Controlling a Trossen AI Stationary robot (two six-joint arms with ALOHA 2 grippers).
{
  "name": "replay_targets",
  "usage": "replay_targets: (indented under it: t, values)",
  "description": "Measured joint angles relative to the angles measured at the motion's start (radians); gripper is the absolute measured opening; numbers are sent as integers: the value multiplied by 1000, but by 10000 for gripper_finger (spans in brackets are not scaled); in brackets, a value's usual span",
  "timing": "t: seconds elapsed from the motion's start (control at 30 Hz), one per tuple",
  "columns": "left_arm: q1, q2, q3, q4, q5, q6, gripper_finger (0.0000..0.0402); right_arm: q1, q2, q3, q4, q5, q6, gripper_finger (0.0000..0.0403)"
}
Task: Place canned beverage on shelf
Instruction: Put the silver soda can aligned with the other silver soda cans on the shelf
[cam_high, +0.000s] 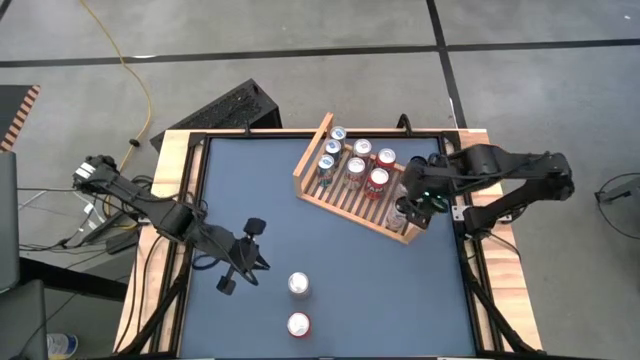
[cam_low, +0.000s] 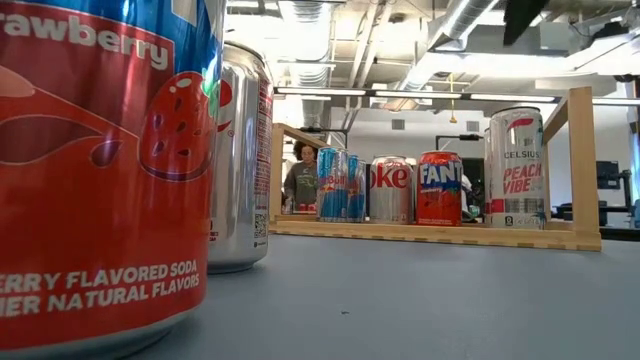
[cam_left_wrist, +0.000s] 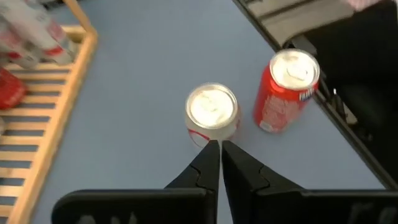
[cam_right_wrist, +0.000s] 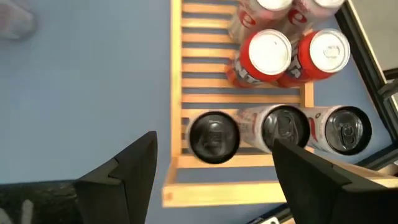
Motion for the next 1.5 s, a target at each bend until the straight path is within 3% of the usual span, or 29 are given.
replay_targets:
  t: [0.17, 0.37, 0.53, 0.67, 1.03, 1.5]
  values:
    - [-41, 82, 0, 4, 30, 17, 51, 144, -11, 26, 15, 33, 84, 292]
    - [-87, 139, 3, 47, 109, 6, 146, 318, -11, 26, 14, 139, 210, 292]
    - [-97, 139, 19, 75, 108, -22, 228, 433, -11, 26, 14, 267, 327, 292]
    - [-87, 139, 20, 72, 77, 2, 266, 507, 4, 26, 13, 321, 390, 292]
    - [2, 170, 21, 215, 73, 175, 275, 585, 104, 26, 13, 366, 435, 292]
    - [90, 320, 21, 327, 213, 210, 275, 582, 193, 26, 2, 340, 431, 292]
